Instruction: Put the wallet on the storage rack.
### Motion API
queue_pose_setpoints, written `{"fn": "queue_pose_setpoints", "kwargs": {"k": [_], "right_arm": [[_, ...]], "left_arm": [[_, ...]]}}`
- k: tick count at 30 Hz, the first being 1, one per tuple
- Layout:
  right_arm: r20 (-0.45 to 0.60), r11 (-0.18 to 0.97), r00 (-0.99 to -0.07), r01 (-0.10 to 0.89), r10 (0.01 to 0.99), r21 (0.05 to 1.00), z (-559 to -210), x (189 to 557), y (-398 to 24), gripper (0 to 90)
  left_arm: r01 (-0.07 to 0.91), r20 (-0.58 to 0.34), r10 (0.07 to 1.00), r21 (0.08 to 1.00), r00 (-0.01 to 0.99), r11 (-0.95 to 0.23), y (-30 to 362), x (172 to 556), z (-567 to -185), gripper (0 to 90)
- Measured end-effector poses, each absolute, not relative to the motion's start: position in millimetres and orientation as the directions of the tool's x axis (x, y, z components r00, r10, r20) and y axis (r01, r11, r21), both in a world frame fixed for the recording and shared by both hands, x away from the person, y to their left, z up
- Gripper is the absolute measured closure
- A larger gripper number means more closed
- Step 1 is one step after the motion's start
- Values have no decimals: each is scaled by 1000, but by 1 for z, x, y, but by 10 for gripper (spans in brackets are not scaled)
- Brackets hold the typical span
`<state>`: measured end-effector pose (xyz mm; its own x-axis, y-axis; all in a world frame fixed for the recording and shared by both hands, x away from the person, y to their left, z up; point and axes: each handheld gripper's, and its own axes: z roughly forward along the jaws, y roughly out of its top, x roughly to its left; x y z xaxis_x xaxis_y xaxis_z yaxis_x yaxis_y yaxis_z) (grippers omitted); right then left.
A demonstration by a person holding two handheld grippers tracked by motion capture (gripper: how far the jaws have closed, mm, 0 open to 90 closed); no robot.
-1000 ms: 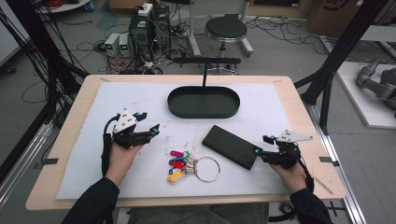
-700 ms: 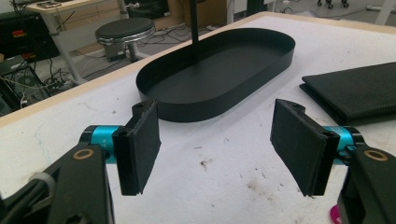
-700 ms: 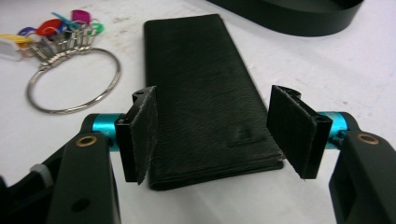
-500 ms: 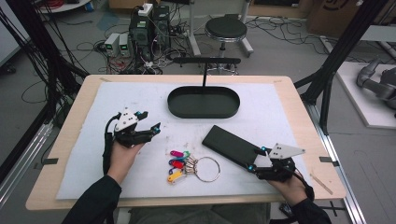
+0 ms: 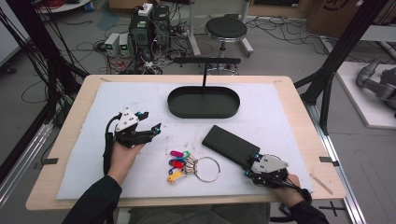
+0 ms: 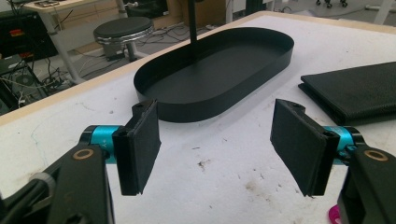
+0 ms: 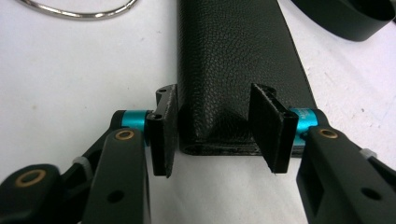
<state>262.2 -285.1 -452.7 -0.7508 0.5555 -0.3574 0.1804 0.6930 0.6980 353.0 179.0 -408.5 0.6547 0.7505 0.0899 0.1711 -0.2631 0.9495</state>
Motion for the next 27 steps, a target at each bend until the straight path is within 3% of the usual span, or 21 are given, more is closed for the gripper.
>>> {"fn": "queue_pose_setpoints", "kwargs": {"k": [2, 7, 11, 27], "right_arm": [[-369, 698, -749, 169, 550, 696, -453, 262, -285, 568], [-363, 702, -764, 160, 533, 694, -450, 262, -285, 707], [-311, 677, -778, 190, 546, 711, -444, 265, -287, 789], [-66, 424, -791, 253, 608, 870, -415, 273, -306, 830]], "left_arm": [[171, 91, 750, 949, 655, -264, 179, 353, -408, 329], [171, 87, 751, 951, 655, -259, 178, 353, -408, 329], [173, 74, 746, 953, 662, -248, 176, 353, -409, 329], [143, 71, 670, 955, 739, -260, 150, 357, -409, 329]]}}
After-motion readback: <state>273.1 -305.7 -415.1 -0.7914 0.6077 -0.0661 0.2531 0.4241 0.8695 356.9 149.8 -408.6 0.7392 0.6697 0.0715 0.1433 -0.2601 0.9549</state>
